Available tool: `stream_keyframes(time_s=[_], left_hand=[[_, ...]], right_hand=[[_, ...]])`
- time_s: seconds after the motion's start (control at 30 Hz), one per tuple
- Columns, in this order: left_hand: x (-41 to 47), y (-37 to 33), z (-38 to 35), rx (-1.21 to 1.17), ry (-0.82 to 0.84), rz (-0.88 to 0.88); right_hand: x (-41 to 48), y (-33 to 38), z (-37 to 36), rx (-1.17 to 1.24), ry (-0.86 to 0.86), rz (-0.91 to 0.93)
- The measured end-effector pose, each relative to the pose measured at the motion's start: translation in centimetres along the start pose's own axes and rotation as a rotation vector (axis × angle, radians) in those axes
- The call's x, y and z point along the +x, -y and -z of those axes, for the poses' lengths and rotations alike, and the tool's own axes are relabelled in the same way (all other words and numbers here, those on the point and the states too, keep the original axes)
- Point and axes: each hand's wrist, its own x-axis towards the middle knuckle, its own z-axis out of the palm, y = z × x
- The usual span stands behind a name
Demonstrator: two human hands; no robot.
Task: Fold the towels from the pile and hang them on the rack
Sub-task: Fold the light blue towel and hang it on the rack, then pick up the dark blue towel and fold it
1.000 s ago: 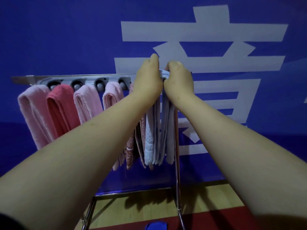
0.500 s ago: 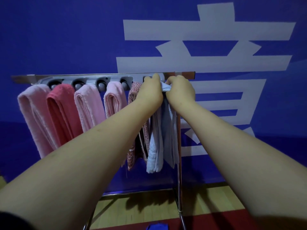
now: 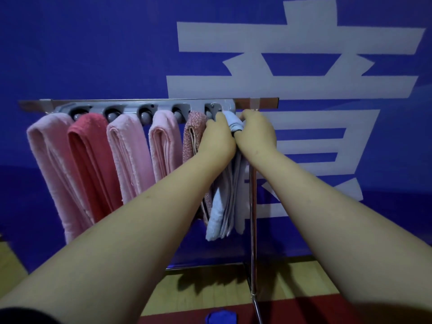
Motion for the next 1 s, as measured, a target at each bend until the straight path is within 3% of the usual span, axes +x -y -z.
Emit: stream_keyframes(time_s=[0.17,0.57,1.0], left_hand=[[-2.8,1.6,-2.2,-0.019,0.075,0.123],[-8.9,6.1,-7.2,-0.268,0.146,0.4],[-15.1,13.8,-15.0,-0.321,0.325,0.484]], right_hand=[[-2.5,-0.7,-1.2,-0.059,0.081,-0.088],[-8.4,-4.0,-6.8,0.204,0.271,-0.404],[-15.8,-7.5,-12.9,0.321,0.483,-0.693]])
